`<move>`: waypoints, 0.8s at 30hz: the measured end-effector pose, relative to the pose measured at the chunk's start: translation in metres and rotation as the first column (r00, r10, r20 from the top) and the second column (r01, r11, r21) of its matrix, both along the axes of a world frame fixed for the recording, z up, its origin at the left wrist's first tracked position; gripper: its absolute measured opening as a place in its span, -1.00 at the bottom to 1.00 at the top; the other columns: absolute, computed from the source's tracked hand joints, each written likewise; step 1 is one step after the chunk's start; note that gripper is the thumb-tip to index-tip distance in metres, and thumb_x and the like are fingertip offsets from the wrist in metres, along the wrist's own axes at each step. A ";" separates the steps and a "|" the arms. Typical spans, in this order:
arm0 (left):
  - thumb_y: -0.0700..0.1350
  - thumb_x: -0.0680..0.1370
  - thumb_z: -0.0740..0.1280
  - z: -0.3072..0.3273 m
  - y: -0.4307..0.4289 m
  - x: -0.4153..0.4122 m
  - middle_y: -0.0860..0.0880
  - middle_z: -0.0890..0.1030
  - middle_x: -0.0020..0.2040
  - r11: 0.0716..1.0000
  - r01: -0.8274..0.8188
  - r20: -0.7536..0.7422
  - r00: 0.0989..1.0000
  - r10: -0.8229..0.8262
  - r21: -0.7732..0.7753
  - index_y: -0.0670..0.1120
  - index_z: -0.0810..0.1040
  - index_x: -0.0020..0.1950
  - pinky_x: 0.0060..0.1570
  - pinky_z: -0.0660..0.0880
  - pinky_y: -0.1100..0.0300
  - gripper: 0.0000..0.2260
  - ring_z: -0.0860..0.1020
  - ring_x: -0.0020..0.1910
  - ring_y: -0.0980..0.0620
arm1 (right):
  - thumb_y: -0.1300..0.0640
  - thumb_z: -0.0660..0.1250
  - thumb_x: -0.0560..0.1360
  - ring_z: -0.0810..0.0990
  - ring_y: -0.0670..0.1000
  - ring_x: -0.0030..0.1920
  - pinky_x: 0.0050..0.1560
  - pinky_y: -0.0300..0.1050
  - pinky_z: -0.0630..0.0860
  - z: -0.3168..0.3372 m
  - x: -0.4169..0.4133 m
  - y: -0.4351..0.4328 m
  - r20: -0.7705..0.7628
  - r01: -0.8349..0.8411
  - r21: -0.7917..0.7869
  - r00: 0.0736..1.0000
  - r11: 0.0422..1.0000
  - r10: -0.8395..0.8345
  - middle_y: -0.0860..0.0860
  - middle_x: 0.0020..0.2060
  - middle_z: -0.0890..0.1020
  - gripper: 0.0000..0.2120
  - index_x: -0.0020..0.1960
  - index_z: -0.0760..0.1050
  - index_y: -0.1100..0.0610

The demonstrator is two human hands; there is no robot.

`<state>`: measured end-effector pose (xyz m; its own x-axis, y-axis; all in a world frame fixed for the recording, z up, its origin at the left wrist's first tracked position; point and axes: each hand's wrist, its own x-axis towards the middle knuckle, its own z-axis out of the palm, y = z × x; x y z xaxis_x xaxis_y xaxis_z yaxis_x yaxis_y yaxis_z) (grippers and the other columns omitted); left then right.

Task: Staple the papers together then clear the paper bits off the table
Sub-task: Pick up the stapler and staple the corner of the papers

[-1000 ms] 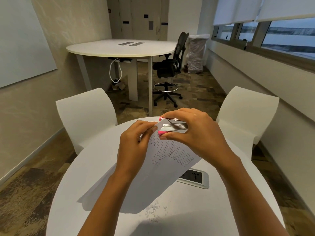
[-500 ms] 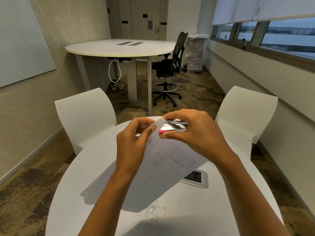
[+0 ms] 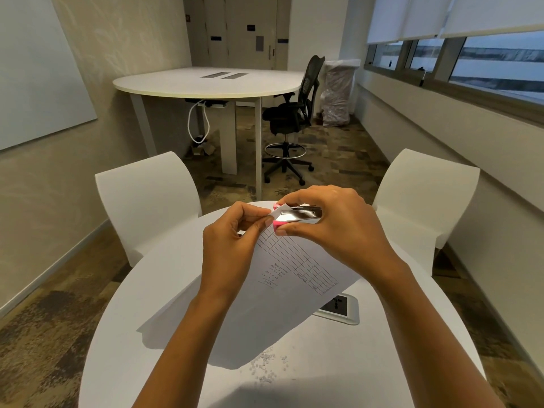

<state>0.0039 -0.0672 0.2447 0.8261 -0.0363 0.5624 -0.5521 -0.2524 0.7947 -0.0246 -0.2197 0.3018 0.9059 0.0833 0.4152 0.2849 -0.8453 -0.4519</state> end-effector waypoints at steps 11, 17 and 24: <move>0.04 0.40 0.32 0.002 0.000 0.000 0.25 0.55 -0.15 1.000 0.025 0.021 0.999 -0.024 -0.015 0.12 0.51 -0.11 -0.21 0.46 0.56 -0.90 0.54 -0.10 0.36 | -0.11 0.40 0.38 0.42 -0.15 0.02 0.01 -0.23 0.37 -0.010 0.002 0.002 0.063 0.041 0.039 0.997 0.998 -0.044 -0.04 0.13 0.64 -0.65 0.14 0.58 -0.06; 0.05 0.40 0.31 0.002 0.000 0.002 0.25 0.56 -0.15 1.000 0.026 0.021 0.999 -0.025 -0.013 0.13 0.51 -0.12 -0.22 0.46 0.55 -0.91 0.54 -0.09 0.34 | -0.09 0.42 0.38 0.45 -0.11 0.03 0.08 -0.10 0.47 -0.016 0.004 0.002 0.096 0.035 0.095 0.994 0.995 -0.044 -0.02 0.10 0.65 -0.66 0.12 0.59 -0.03; 0.03 0.41 0.32 0.000 0.000 0.000 0.24 0.58 -0.15 0.999 0.038 -0.001 0.999 -0.038 -0.015 0.16 0.51 -0.14 -0.22 0.46 0.54 -0.94 0.55 -0.09 0.30 | -0.06 0.43 0.37 0.44 -0.14 -0.03 0.01 -0.20 0.44 -0.021 0.006 0.000 0.084 0.018 0.154 0.996 0.988 -0.032 -0.02 0.05 0.67 -0.68 0.10 0.61 -0.01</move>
<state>0.0042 -0.0669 0.2448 0.8248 -0.0589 0.5624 -0.5603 -0.2191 0.7988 -0.0188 -0.2197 0.2813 0.8672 -0.0095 0.4979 0.3079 -0.7756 -0.5511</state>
